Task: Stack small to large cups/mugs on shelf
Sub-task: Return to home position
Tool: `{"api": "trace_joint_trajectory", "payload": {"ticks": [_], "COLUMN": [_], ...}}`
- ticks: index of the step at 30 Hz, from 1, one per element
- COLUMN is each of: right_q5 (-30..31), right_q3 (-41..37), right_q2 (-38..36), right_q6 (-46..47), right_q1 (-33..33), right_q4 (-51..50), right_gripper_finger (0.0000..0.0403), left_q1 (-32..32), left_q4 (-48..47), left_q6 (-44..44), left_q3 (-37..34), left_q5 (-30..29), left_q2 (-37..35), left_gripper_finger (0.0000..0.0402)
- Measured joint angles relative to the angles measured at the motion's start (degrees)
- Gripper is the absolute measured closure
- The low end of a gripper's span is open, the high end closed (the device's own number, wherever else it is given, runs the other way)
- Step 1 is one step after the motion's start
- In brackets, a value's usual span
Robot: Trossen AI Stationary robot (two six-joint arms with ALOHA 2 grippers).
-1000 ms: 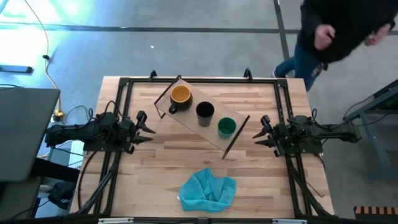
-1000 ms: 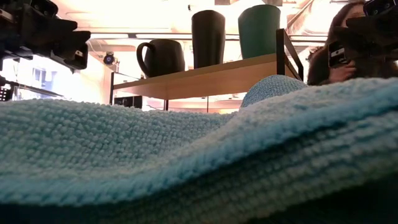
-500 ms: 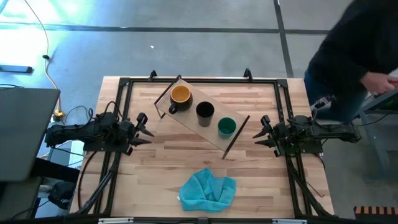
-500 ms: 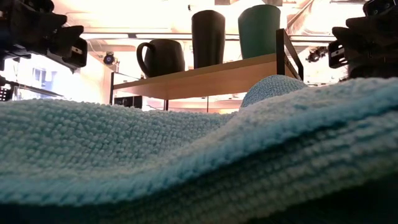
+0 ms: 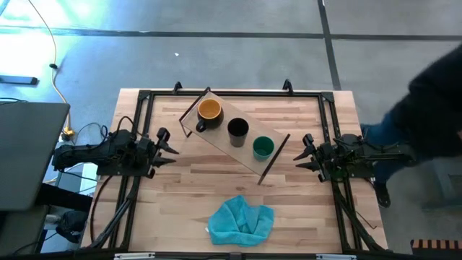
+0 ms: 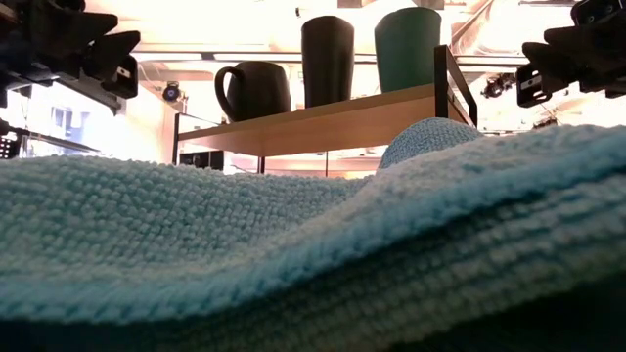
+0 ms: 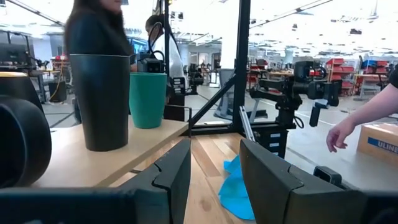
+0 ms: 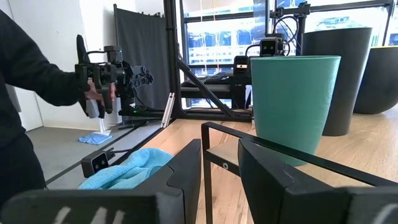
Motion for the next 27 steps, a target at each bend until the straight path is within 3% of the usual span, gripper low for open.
{"api": "trace_joint_trajectory", "payload": {"ticks": [7,27], "right_q5": [0.0,0.0], "right_q3": [0.0,0.0], "right_q2": [0.0,0.0], "right_q6": [0.0,0.0], "right_q1": [0.0,0.0], "right_q4": [0.0,0.0], "right_gripper_finger": [0.0304,0.0304], "left_q1": [0.0,0.0], "left_q4": [-0.1,-2.7], "left_q6": [-4.3,-4.5], "left_q3": [0.0,0.0], "left_q5": [0.0,-1.2], "left_q2": [0.0,0.0], "left_gripper_finger": [0.0277,0.0277]}}
